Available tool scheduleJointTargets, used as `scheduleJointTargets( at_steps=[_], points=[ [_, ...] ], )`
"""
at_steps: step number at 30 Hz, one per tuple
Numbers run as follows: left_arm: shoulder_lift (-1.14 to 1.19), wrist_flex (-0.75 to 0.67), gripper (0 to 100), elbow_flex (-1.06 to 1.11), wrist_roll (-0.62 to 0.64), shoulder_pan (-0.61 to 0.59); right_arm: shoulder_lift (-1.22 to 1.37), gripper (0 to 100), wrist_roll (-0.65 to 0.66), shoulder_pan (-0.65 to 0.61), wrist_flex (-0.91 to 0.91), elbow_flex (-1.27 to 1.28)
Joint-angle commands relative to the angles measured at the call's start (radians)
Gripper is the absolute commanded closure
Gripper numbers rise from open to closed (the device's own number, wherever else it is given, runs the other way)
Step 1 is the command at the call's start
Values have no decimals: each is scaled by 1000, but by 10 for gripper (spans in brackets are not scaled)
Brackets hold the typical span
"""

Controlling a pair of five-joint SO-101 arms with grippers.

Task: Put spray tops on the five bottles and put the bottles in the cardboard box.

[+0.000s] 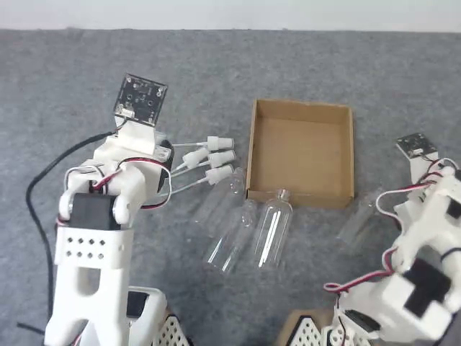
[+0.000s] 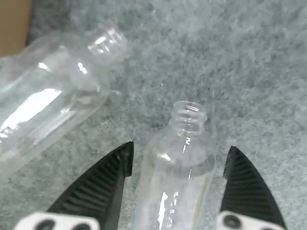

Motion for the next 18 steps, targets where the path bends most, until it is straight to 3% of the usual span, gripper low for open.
scheduleJointTargets(
  at_steps=[1, 4, 11, 16, 18],
  points=[
    [-34, 2, 930, -8, 5, 2, 48, 745, -12, 21, -1, -94],
    [-32, 0, 930, -8, 5, 2, 93, 768, -8, 33, -1, -117],
    [-35, 3, 929, -16, 5, 2, 107, 998, -11, 36, 15, -198],
    [-37, 5, 930, -39, 8, 2, 93, 993, -18, 12, 220, -377],
    [-37, 5, 930, -67, 9, 2, 58, 992, -78, -19, 285, -443]
  ],
)
